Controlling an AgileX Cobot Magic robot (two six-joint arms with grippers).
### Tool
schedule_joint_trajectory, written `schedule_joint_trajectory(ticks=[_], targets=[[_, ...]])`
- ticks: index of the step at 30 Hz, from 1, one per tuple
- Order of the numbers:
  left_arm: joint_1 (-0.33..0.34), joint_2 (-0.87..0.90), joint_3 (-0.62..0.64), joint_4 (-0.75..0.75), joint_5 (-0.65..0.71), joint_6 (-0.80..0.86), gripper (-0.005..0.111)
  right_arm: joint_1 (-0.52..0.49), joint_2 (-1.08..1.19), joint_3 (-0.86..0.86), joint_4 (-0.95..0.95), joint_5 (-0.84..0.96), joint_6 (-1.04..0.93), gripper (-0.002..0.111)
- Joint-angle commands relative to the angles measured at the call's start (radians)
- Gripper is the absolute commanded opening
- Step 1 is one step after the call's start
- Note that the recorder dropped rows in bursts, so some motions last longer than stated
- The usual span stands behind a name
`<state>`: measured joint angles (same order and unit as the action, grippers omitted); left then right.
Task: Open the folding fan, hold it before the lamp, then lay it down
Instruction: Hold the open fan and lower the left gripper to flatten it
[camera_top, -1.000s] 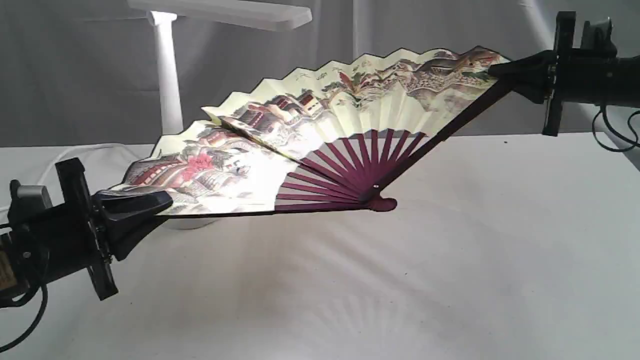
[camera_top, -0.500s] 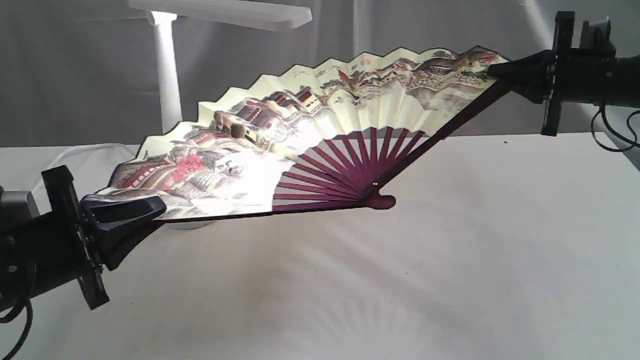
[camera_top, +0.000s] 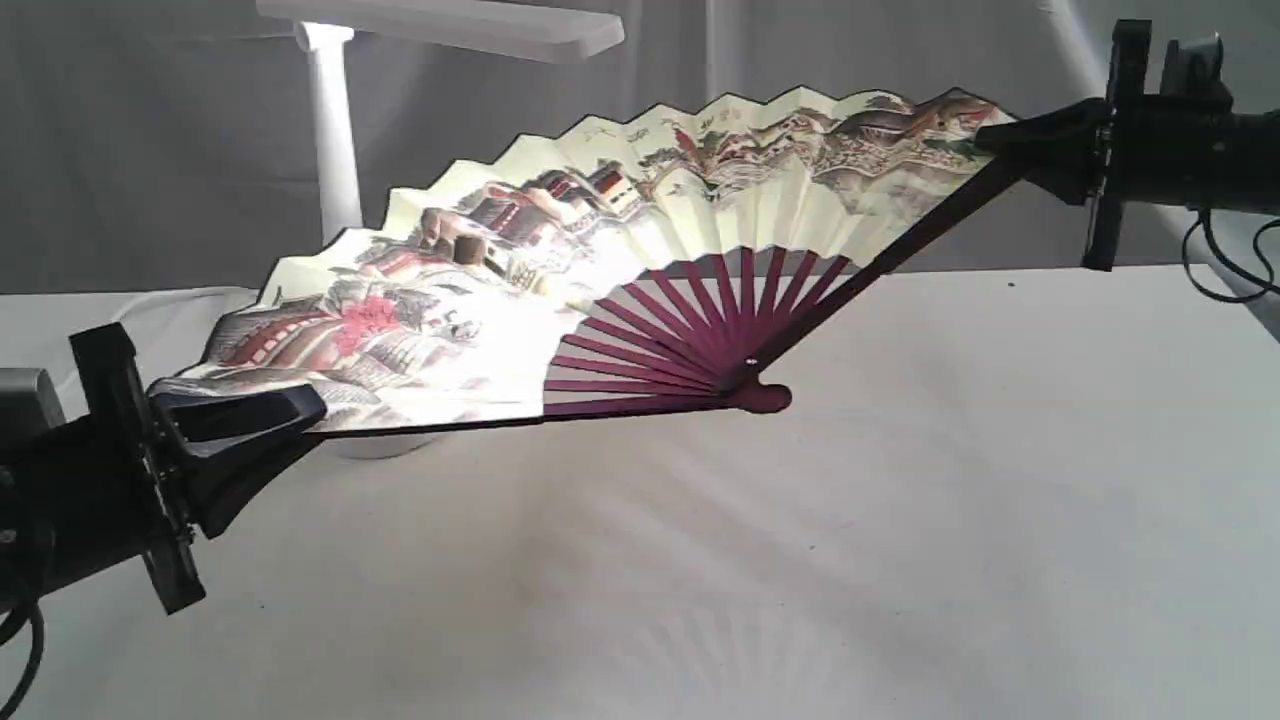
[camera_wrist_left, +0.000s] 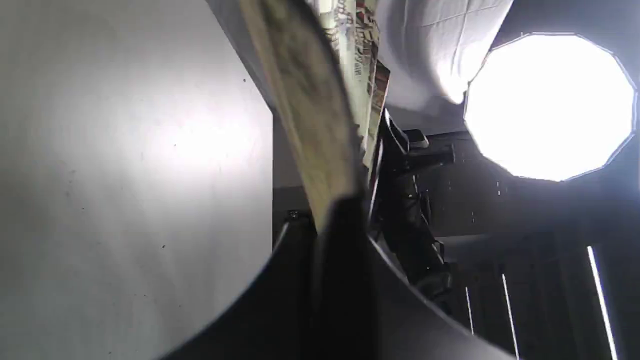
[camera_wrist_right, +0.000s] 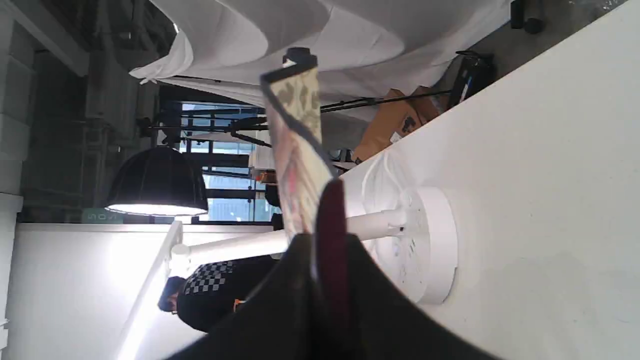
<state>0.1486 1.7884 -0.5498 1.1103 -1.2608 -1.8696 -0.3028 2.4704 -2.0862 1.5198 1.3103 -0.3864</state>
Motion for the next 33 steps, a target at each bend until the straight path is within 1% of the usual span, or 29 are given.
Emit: schedule_joint_trajectory(ticks=[1, 7, 19, 29, 33], targets=[[0.003, -0.009, 0.047, 0.174, 0.040, 0.042, 0.000, -0.037, -0.014, -0.005, 0.103, -0.089, -0.008, 0.000], [0.003, -0.009, 0.088, 0.173, 0.040, 0.076, 0.000, -0.037, -0.014, -0.005, 0.103, -0.089, -0.008, 0.000], [0.003, -0.009, 0.094, 0.188, 0.040, 0.092, 0.000, -0.037, -0.014, -0.005, 0.103, -0.089, -0.008, 0.000], [0.003, -0.009, 0.158, 0.179, 0.040, 0.125, 0.000, -0.037, -0.014, -0.005, 0.098, -0.089, -0.008, 0.000], [0.003, -0.009, 0.160, 0.174, 0.040, 0.129, 0.000, -0.037, -0.014, -0.005, 0.098, -0.089, -0.008, 0.000]])
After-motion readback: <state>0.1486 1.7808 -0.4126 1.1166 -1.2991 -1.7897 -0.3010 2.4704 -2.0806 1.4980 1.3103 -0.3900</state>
